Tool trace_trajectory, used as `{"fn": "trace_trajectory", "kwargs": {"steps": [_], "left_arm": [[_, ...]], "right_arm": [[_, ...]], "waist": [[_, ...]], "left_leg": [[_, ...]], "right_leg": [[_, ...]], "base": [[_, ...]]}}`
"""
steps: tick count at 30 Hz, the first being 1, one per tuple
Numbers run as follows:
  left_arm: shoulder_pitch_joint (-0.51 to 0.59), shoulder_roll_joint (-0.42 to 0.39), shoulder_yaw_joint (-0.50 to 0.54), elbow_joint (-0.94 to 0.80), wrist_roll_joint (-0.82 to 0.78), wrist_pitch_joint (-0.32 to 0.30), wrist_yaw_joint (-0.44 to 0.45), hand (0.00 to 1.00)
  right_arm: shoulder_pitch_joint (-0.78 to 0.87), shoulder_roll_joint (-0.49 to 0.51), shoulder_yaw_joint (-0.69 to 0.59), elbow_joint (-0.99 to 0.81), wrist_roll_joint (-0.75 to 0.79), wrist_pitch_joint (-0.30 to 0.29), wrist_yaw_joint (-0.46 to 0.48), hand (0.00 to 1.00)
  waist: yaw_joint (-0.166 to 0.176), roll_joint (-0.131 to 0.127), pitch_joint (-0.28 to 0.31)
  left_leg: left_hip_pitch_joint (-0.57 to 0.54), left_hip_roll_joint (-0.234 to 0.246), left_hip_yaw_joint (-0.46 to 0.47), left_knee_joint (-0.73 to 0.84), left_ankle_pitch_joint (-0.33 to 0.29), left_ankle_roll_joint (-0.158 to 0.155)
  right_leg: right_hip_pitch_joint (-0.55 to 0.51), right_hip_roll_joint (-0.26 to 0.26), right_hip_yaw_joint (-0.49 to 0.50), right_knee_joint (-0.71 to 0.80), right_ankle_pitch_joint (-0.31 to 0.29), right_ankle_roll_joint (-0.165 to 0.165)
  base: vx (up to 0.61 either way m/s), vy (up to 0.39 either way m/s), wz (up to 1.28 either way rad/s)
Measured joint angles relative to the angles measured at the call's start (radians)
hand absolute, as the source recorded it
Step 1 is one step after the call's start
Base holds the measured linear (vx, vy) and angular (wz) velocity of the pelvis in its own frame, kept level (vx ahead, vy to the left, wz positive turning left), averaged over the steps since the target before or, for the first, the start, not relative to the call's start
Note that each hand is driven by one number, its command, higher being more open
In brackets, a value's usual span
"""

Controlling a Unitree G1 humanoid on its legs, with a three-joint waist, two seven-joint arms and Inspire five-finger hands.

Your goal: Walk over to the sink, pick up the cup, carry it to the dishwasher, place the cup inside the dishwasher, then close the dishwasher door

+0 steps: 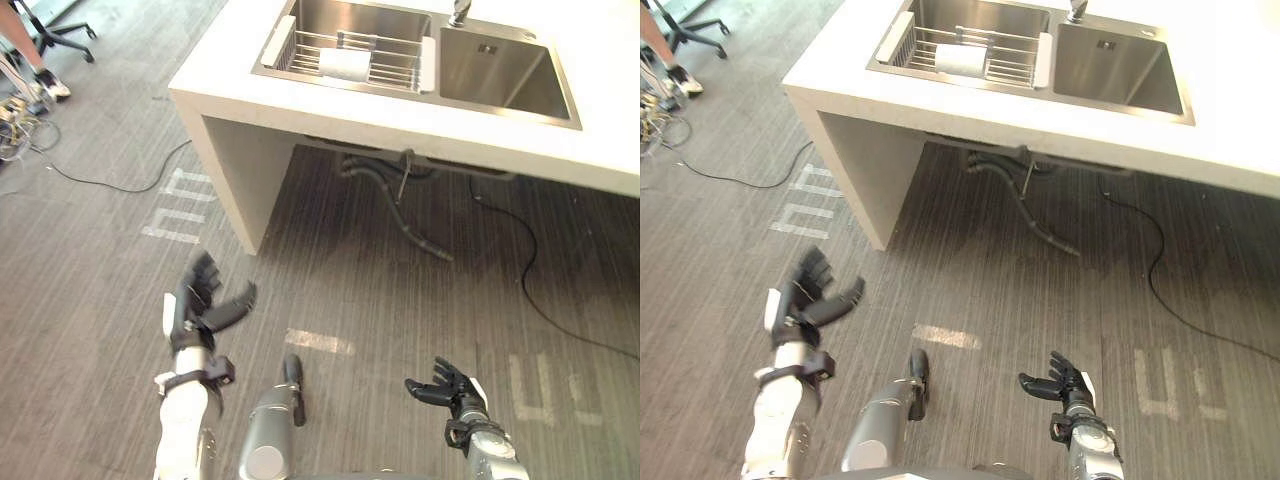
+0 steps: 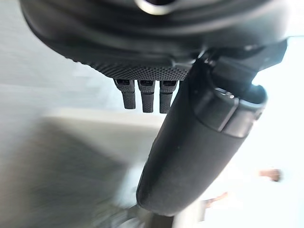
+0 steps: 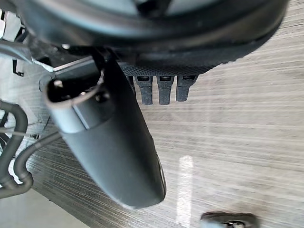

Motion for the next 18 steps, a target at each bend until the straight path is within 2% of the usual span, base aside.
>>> {"fn": "trace_trajectory", "kwargs": {"steps": [1,2,3,4,6,8,9,10,11,12,13,14,15,16,17,18], "left_arm": [[-0.004,0.002,0.018,-0.029,0.006,-0.005,0.011,0.9],[-0.016,0.013,0.038,-0.063,0.015,-0.011,0.032,0.9],[-0.027,0.033,0.054,-0.097,0.037,-0.015,0.07,0.9],[-0.031,0.045,0.059,-0.127,0.053,-0.018,0.092,0.9],[-0.009,0.059,0.07,-0.214,0.097,-0.043,0.135,0.9],[-0.002,0.064,0.076,-0.28,0.128,-0.079,0.149,0.9],[-0.007,0.082,0.075,-0.295,0.141,-0.109,0.155,0.9],[-0.011,0.096,0.075,-0.294,0.146,-0.113,0.157,0.9],[-0.017,0.118,0.075,-0.288,0.155,-0.114,0.157,0.9],[-0.03,0.15,0.073,-0.265,0.167,-0.114,0.156,0.9],[-0.041,0.178,0.058,-0.226,0.183,-0.113,0.15,0.9],[-0.042,0.189,0.048,-0.207,0.193,-0.111,0.14,0.9],[-0.042,0.194,0.021,-0.176,0.211,-0.106,0.118,0.9],[-0.053,0.211,-0.003,-0.161,0.214,-0.096,0.089,0.9],[-0.063,0.222,-0.017,-0.149,0.215,-0.096,0.072,0.9],[-0.086,0.237,-0.037,-0.132,0.233,-0.087,0.037,0.9]], "right_arm": [[-0.007,0.003,0.002,0.009,0.0,0.0,0.003,0.9],[-0.016,0.008,0.002,0.02,0.0,0.0,0.006,0.9],[-0.022,0.017,0.004,0.027,-0.001,0.0,0.01,0.9],[-0.022,0.027,0.009,0.027,-0.001,0.0,0.015,0.9],[-0.019,0.05,0.024,0.024,-0.009,-0.011,0.03,0.9],[-0.018,0.058,0.025,0.007,-0.01,-0.021,0.041,0.9],[-0.02,0.056,0.025,0.005,-0.01,-0.029,0.048,0.9],[-0.021,0.055,0.025,0.005,-0.01,-0.03,0.049,0.9],[-0.02,0.055,0.025,0.006,-0.01,-0.03,0.049,0.9],[-0.011,0.055,0.025,0.006,-0.012,-0.029,0.05,0.9],[0.007,0.054,0.025,0.011,-0.014,-0.025,0.053,0.9],[0.029,0.053,0.025,0.011,-0.019,-0.022,0.058,0.9],[0.061,0.038,0.025,0.017,-0.032,-0.016,0.07,0.9],[0.077,0.025,0.022,0.022,-0.032,-0.015,0.08,0.9],[0.084,0.016,0.02,0.022,-0.032,-0.013,0.082,0.9],[0.095,-0.006,0.017,0.022,-0.032,-0.012,0.088,0.9]], "waist": [[-0.001,-0.001,0.0],[-0.01,-0.002,0.0],[-0.024,0.0,0.001],[-0.028,0.002,0.002],[-0.032,0.012,0.002],[-0.036,0.021,0.003],[-0.042,0.023,0.002],[-0.044,0.024,0.002],[-0.048,0.025,0.002],[-0.055,0.019,-0.002],[-0.066,0.022,-0.012],[-0.077,0.029,-0.025],[-0.094,0.052,-0.054],[-0.099,0.072,-0.06],[-0.101,0.082,-0.061],[-0.108,0.103,-0.057]], "left_leg": [[0.012,-0.003,-0.002,0.019,-0.023,0.006],[0.039,-0.013,-0.012,0.034,-0.051,0.018],[0.096,-0.027,-0.025,0.03,-0.084,0.022],[0.156,-0.03,-0.03,0.01,-0.105,0.023],[0.298,-0.022,-0.037,-0.08,-0.129,0.009],[0.389,-0.014,-0.037,-0.151,-0.14,-0.006],[0.449,-0.013,-0.033,-0.195,-0.147,-0.019],[0.47,-0.011,-0.032,-0.209,-0.153,-0.029],[0.499,-0.008,-0.03,-0.224,-0.163,-0.046],[0.539,-0.004,-0.032,-0.236,-0.184,-0.08],[0.575,0.003,-0.048,-0.231,-0.209,-0.12],[0.586,0.01,-0.061,-0.225,-0.221,-0.14],[0.595,0.048,-0.084,-0.196,-0.238,-0.168],[0.579,0.078,-0.088,-0.127,-0.227,-0.187],[0.563,0.09,-0.087,-0.078,-0.213,-0.201],[0.517,0.125,-0.085,0.074,-0.173,-0.199]], "right_leg": [[-0.044,-0.023,0.013,0.122,0.011,0.028],[-0.111,-0.063,0.03,0.319,0.057,0.115],[-0.184,-0.106,0.029,0.534,0.069,0.139],[-0.223,-0.13,0.012,0.634,0.056,0.112],[-0.297,-0.143,-0.045,0.659,0.021,0.041],[-0.387,-0.134,-0.08,0.554,-0.008,-0.011],[-0.45,-0.116,-0.091,0.384,-0.006,-0.039],[-0.472,-0.105,-0.09,0.295,0.01,-0.053],[-0.495,-0.084,-0.083,0.167,0.053,-0.058],[-0.513,-0.057,-0.062,0.009,0.135,-0.062],[-0.523,-0.038,-0.017,-0.025,0.238,-0.078],[-0.518,-0.028,0.005,-0.012,0.291,-0.086],[-0.506,-0.013,-0.006,0.036,0.305,-0.117],[-0.482,-0.004,-0.033,0.062,0.253,-0.134],[-0.464,0.002,-0.046,0.063,0.236,-0.14],[-0.392,0.026,-0.06,0.012,0.227,-0.15]], "base": [[0.59,0.208,0.07],[0.57,0.176,0.25],[0.69,0.18,0.32],[0.59,0.118,0.25],[0.55,0.069,0.05],[0.54,0.001,0.01],[0.48,-0.049,0.01],[0.58,-0.091,0.01],[0.5,-0.121,0.07],[0.63,-0.189,0.25],[0.57,-0.2,0.43],[0.63,-0.256,0.64],[0.64,-0.273,0.63],[0.62,-0.279,0.53],[0.57,-0.267,0.41],[0.43,-0.201,0.26]]}}
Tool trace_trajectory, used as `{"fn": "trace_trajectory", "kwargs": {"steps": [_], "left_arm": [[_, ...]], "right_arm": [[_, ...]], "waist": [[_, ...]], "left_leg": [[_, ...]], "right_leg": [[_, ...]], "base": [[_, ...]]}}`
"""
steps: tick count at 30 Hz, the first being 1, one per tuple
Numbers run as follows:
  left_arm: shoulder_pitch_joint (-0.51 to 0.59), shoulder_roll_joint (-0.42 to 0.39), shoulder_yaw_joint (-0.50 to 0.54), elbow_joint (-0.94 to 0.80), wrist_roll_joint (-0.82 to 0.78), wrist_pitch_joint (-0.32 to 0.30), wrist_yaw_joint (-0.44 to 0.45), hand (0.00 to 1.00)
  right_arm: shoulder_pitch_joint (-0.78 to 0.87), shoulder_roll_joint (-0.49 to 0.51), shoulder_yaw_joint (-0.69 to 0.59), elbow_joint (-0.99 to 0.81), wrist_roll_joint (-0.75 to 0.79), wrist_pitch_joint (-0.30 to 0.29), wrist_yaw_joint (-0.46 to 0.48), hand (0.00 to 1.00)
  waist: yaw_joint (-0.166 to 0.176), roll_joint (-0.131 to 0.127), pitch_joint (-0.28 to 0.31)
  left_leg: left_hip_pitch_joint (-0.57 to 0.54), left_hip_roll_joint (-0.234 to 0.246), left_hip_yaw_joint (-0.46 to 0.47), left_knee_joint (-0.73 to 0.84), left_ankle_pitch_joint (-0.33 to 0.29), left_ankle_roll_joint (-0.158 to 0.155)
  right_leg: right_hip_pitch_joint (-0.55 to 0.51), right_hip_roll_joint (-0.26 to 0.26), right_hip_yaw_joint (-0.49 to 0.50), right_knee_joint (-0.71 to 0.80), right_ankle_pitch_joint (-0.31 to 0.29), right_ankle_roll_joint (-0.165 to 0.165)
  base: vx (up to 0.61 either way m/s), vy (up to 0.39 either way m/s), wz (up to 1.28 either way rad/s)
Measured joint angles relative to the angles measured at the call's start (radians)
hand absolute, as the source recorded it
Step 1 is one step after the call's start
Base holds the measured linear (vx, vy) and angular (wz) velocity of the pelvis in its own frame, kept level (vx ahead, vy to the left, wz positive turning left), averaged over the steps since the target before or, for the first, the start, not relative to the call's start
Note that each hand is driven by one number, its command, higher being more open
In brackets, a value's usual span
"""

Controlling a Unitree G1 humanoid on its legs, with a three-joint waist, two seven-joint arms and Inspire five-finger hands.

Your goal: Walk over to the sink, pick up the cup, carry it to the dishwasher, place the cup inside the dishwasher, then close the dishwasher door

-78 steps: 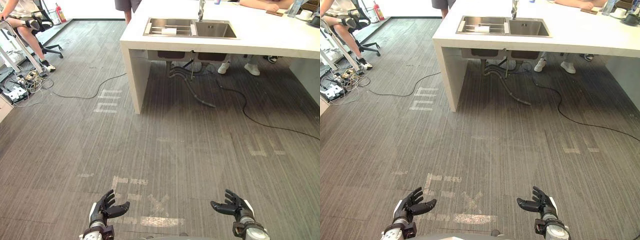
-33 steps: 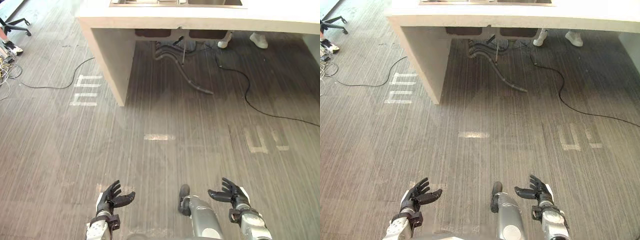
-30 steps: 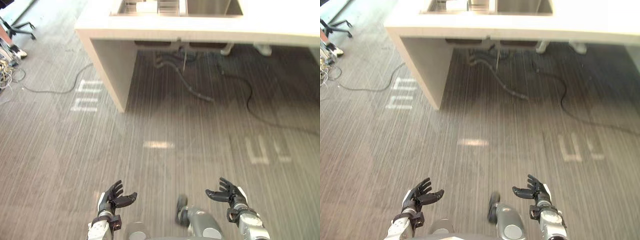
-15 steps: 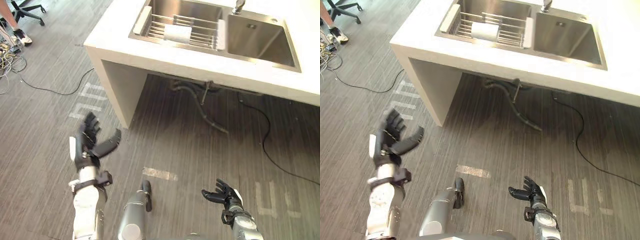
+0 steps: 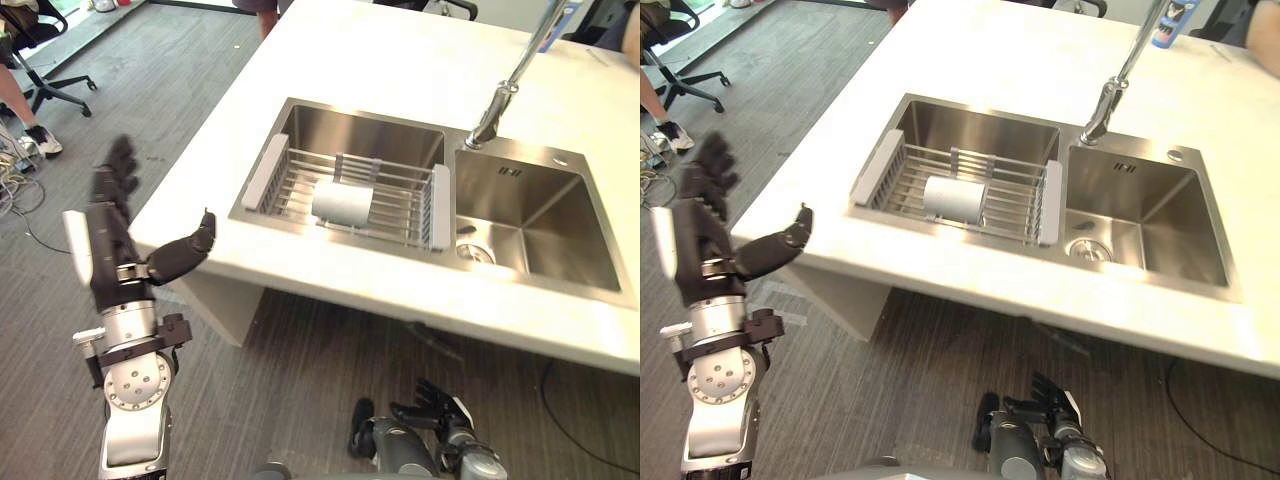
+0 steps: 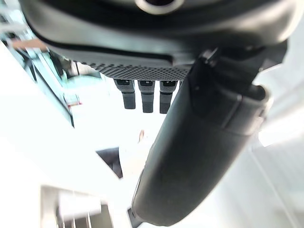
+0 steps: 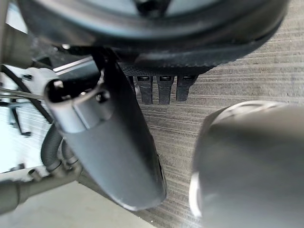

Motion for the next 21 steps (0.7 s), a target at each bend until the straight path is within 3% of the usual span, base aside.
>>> {"fn": "trace_trajectory", "kwargs": {"steps": [1,3,5,7,8,9,10,12,13,16,21], "left_arm": [[-0.006,0.01,-0.004,0.0,0.004,0.002,-0.016,0.9],[-0.039,0.069,-0.02,-0.001,0.018,-0.007,-0.052,0.9],[-0.047,0.108,-0.02,-0.006,0.019,-0.013,-0.066,0.9],[-0.048,0.128,-0.026,-0.006,0.034,-0.013,-0.085,0.9],[-0.048,0.137,-0.037,-0.006,0.04,-0.013,-0.096,0.9],[-0.047,0.141,-0.049,-0.007,0.047,-0.013,-0.101,0.9],[-0.047,0.15,-0.059,-0.003,0.06,-0.014,-0.104,0.9],[-0.038,0.196,-0.083,-0.004,0.079,-0.003,-0.14,0.9],[-0.032,0.21,-0.093,-0.004,0.083,-0.001,-0.146,0.9],[-0.022,0.242,-0.138,-0.009,0.101,0.004,-0.194,0.9],[-0.017,0.261,-0.209,-0.041,0.121,0.003,-0.277,0.9]], "right_arm": [[0.006,-0.008,-0.001,-0.002,0.0,0.0,0.001,0.9],[0.022,-0.023,-0.012,-0.021,0.001,-0.004,-0.004,0.9],[0.009,-0.039,-0.026,-0.023,0.001,-0.009,-0.009,0.9],[0.007,-0.046,-0.033,-0.025,0.001,-0.015,-0.009,0.9],[0.014,-0.048,-0.033,-0.025,0.001,-0.016,-0.008,0.9],[0.023,-0.051,-0.031,-0.025,0.001,-0.017,-0.007,0.9],[0.02,-0.033,-0.029,0.0,0.001,-0.014,-0.005,0.9],[0.053,0.032,-0.018,0.006,0.001,-0.013,0.005,0.9],[0.059,0.04,-0.009,0.007,0.001,-0.011,0.008,0.9],[0.077,0.043,-0.008,0.007,0.0,-0.01,0.015,0.9],[0.077,0.044,-0.008,0.008,-0.018,-0.01,0.023,0.9]], "waist": [[-0.002,0.003,-0.001],[0.006,-0.007,-0.001],[0.014,-0.017,-0.002],[0.02,-0.02,-0.001],[0.021,-0.013,-0.006],[0.021,0.004,-0.016],[0.02,0.001,-0.02],[0.011,-0.063,-0.054],[0.011,-0.074,-0.059],[0.009,-0.075,-0.06],[-0.001,-0.075,-0.061]], "left_leg": [[-0.034,0.019,0.001,0.091,0.02,0.005],[-0.14,0.031,0.013,0.25,-0.056,0.029],[-0.214,0.021,0.032,0.193,-0.078,0.048],[-0.258,-0.008,0.011,0.021,-0.067,0.045],[-0.262,-0.03,-0.018,-0.136,0.016,0.056],[-0.266,-0.03,-0.042,-0.236,0.175,0.065],[-0.267,-0.028,-0.05,-0.235,0.202,0.049],[-0.237,-0.072,-0.031,-0.302,0.21,0.063],[-0.225,-0.084,-0.02,-0.322,0.214,0.068],[-0.179,-0.115,0.006,-0.38,0.225,0.083],[-0.139,-0.124,0.02,-0.45,0.253,0.076]], "right_leg": [[0.039,0.013,0.002,-0.038,0.0,0.0],[0.165,0.026,0.013,-0.136,0.0,0.0],[0.206,0.014,0.036,-0.178,0.0,0.0],[0.236,-0.003,0.047,-0.198,-0.003,0.013],[0.253,-0.007,0.054,-0.197,-0.017,0.04],[0.263,0.005,0.065,-0.197,-0.033,0.069],[0.275,0.013,0.076,-0.194,-0.05,0.096],[0.266,-0.034,0.09,-0.197,-0.062,0.107],[0.265,-0.045,0.096,-0.2,-0.061,0.107],[0.278,-0.073,0.117,-0.215,-0.058,0.112],[0.286,-0.071,0.133,-0.229,-0.056,0.114]], "base": [[0.5,-0.203,0.14],[0.43,-0.131,-0.05],[0.39,-0.028,-0.26],[0.3,0.083,-0.33],[0.2,0.125,-0.28],[0.25,0.171,-0.32],[0.23,0.168,-0.23],[0.24,0.148,-0.1],[0.17,0.089,-0.09],[0.09,0.08,-0.13],[0.01,-0.006,-0.09]]}}
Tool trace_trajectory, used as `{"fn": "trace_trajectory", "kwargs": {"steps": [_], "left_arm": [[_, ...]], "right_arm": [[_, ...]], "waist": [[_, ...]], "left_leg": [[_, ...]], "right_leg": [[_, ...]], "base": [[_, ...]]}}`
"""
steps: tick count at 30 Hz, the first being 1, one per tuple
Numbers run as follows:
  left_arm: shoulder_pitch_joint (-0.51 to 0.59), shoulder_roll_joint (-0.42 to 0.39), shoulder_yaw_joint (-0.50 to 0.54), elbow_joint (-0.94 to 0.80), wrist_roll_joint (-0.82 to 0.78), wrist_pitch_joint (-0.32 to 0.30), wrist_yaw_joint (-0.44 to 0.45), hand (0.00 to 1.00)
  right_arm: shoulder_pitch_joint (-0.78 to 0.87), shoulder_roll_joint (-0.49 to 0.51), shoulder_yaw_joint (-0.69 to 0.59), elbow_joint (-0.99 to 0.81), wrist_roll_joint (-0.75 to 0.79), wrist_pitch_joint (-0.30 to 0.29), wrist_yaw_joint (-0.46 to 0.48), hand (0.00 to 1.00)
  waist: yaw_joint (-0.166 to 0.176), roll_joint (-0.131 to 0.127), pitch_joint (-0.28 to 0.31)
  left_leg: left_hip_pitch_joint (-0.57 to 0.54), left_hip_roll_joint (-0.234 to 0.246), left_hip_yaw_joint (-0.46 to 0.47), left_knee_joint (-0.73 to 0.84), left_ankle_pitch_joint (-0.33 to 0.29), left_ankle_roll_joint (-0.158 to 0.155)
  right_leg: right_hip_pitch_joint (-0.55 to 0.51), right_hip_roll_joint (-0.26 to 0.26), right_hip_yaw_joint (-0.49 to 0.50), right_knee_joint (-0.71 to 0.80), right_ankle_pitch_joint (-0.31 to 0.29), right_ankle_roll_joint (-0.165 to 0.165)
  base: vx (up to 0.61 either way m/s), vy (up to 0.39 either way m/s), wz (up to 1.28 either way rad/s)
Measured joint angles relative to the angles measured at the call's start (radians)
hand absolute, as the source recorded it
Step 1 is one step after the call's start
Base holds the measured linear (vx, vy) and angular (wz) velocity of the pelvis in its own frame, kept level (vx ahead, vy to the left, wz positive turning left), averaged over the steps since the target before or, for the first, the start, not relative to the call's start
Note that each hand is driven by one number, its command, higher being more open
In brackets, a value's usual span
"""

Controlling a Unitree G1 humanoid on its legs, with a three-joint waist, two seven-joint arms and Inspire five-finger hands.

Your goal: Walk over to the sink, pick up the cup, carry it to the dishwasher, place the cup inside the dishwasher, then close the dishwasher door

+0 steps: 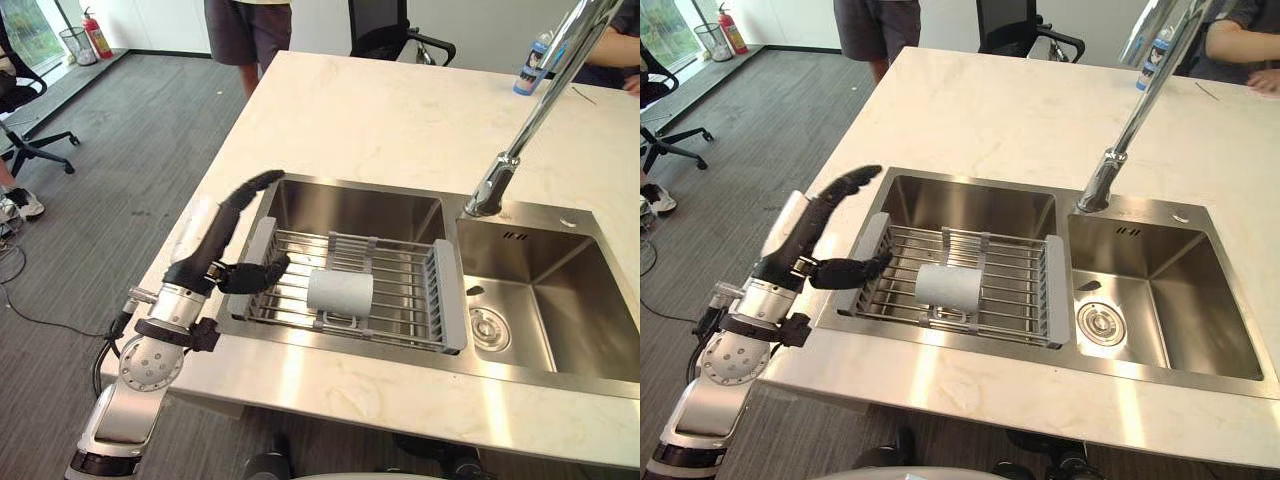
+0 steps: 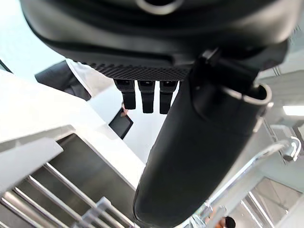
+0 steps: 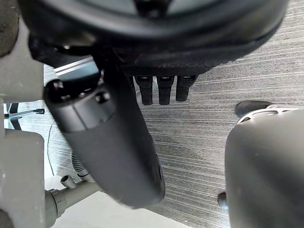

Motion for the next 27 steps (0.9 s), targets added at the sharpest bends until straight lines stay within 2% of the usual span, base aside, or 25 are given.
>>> {"fn": "trace_trajectory", "kwargs": {"steps": [8,12,17,27], "left_arm": [[0.014,-0.002,-0.158,-0.008,0.057,0.001,-0.069,0.9],[0.013,-0.004,-0.206,0.044,0.092,0.003,-0.086,0.9],[0.002,-0.028,-0.213,0.138,0.156,0.032,-0.076,0.9],[-0.09,-0.112,-0.219,0.246,0.284,0.07,-0.007,0.9]], "right_arm": [[0.008,0.0,0.006,0.005,-0.021,0.004,0.006,0.9],[0.008,0.004,0.018,0.005,-0.039,0.008,0.014,0.9],[0.002,0.013,0.018,0.005,-0.039,0.013,0.014,0.9],[-0.018,0.026,0.019,0.005,-0.038,0.027,0.014,0.9]], "waist": [[-0.015,0.0,-0.01],[-0.019,0.001,-0.012],[-0.02,0.001,-0.013],[-0.027,0.0,-0.014]], "left_leg": [[0.078,0.002,0.023,-0.148,0.073,-0.007],[0.093,0.0,0.027,-0.16,0.079,-0.006],[0.098,-0.001,0.025,-0.165,0.082,-0.005],[0.095,-0.002,0.02,-0.166,0.081,-0.006]], "right_leg": [[0.0,0.014,0.021,-0.002,0.0,0.0],[0.002,0.013,0.024,-0.003,0.0,-0.001],[0.01,0.013,0.019,-0.014,0.001,0.0],[0.024,0.016,0.014,-0.04,0.012,0.009]], "base": [[-0.01,-0.02,-0.08],[-0.03,0.01,-0.04],[-0.04,0.003,0.01],[0.0,0.001,0.02]]}}
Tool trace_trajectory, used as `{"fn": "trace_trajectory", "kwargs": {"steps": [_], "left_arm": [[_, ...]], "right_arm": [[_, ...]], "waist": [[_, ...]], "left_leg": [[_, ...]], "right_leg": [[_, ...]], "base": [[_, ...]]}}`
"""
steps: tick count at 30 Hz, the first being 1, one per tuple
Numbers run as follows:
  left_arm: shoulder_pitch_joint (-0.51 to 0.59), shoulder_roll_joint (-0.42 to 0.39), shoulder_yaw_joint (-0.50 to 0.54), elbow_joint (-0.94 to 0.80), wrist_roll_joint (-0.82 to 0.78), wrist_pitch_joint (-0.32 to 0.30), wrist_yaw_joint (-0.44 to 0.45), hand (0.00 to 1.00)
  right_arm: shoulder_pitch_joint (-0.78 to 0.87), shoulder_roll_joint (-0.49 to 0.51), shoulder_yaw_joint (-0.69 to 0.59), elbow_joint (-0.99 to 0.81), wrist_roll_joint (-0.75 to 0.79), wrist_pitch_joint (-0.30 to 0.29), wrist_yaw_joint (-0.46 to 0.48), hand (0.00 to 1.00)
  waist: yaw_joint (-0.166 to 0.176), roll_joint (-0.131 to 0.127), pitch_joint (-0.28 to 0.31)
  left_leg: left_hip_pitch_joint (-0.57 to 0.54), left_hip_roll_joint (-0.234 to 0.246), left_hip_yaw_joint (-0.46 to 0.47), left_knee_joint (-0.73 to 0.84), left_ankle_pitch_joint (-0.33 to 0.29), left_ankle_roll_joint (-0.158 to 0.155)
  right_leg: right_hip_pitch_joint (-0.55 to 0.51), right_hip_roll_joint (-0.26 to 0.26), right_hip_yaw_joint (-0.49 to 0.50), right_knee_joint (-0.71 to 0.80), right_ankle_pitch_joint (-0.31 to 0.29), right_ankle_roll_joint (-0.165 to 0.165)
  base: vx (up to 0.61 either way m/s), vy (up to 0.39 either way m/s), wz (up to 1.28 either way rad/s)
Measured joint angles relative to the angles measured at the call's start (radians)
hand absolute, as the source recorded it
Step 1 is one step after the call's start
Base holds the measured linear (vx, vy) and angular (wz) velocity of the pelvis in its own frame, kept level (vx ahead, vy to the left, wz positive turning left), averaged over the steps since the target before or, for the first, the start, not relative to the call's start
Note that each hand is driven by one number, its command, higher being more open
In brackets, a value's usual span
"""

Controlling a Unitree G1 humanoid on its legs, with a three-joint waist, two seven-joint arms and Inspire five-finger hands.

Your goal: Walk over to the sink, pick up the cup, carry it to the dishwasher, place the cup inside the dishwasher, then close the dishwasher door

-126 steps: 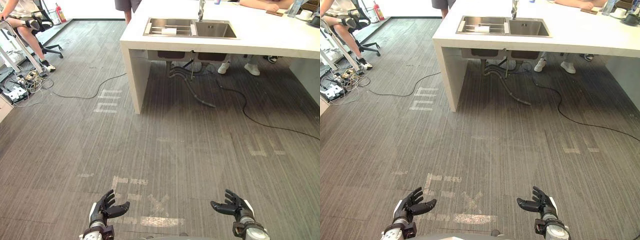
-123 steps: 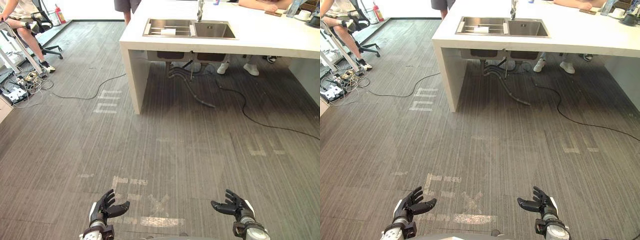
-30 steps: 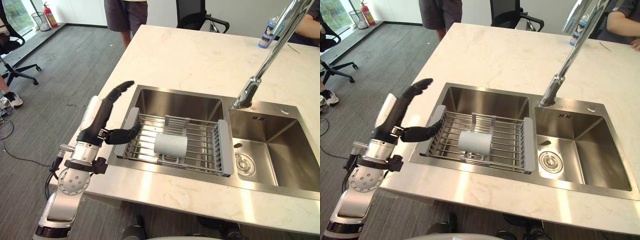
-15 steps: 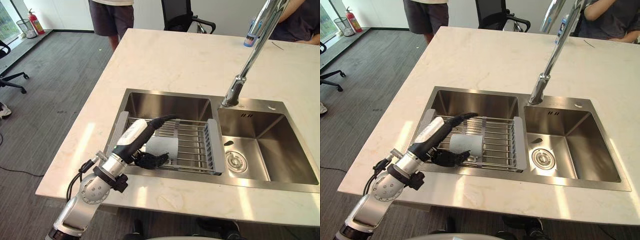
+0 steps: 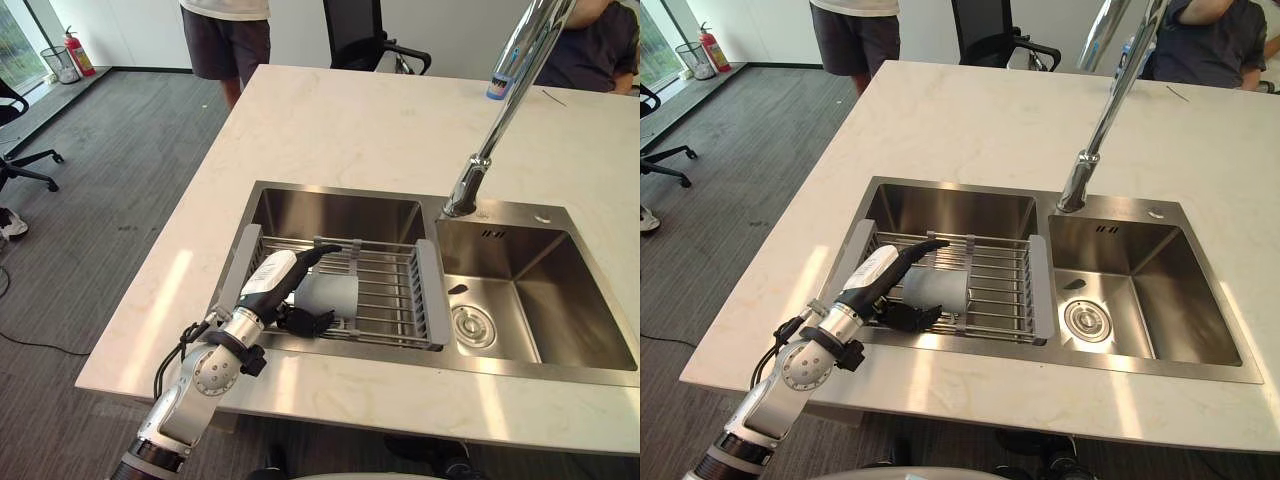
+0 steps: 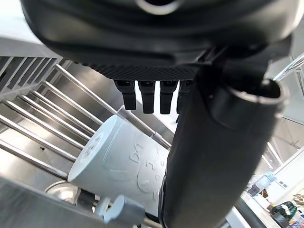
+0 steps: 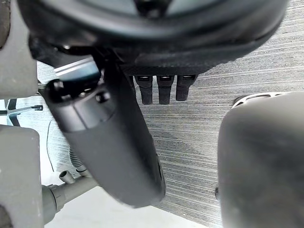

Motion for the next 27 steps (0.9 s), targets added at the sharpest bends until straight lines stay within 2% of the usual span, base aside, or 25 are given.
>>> {"fn": "trace_trajectory", "kwargs": {"steps": [7,14,15,23,27], "left_arm": [[-0.058,-0.012,0.0,0.107,0.073,0.033,0.015,0.9],[-0.12,0.113,-0.034,0.144,0.174,0.033,-0.024,0.9],[-0.128,0.13,-0.04,0.144,0.18,0.031,-0.036,0.3],[-0.176,0.152,-0.066,0.144,0.178,0.03,-0.074,0.3],[-0.185,0.16,-0.066,0.154,0.147,0.051,-0.075,0.3]], "right_arm": [[-0.011,0.011,0.0,0.0,0.0,0.003,-0.001,0.9],[-0.01,0.01,-0.001,-0.001,0.0,0.007,0.0,0.9],[-0.011,0.01,-0.001,-0.002,0.0,0.007,0.0,0.9],[-0.032,0.01,0.0,-0.002,0.0,0.008,0.003,0.9],[-0.03,0.01,0.0,-0.002,0.0,0.015,0.003,0.9]], "waist": [[-0.016,-0.001,0.001],[-0.026,-0.002,0.003],[-0.026,-0.002,0.003],[-0.037,-0.001,0.006],[-0.04,-0.001,0.006]], "left_leg": [[-0.003,0.005,0.014,0.0,-0.003,-0.004],[-0.006,0.005,0.019,0.0,-0.008,-0.005],[-0.009,0.004,0.019,0.0,-0.009,-0.005],[-0.012,0.002,0.017,0.0,-0.01,-0.005],[-0.013,0.001,0.016,0.0,-0.01,-0.005]], "right_leg": [[-0.001,0.005,0.008,-0.022,0.013,0.0],[-0.002,0.005,0.011,-0.033,0.016,0.002],[-0.004,0.005,0.011,-0.034,0.016,0.003],[-0.004,0.003,0.008,-0.039,0.016,0.003],[-0.003,0.003,0.006,-0.042,0.017,0.003]], "base": [[0.0,-0.003,-0.06],[0.0,-0.001,-0.01],[0.0,0.0,0.0],[0.0,0.0,0.0],[0.0,0.0,0.0]]}}
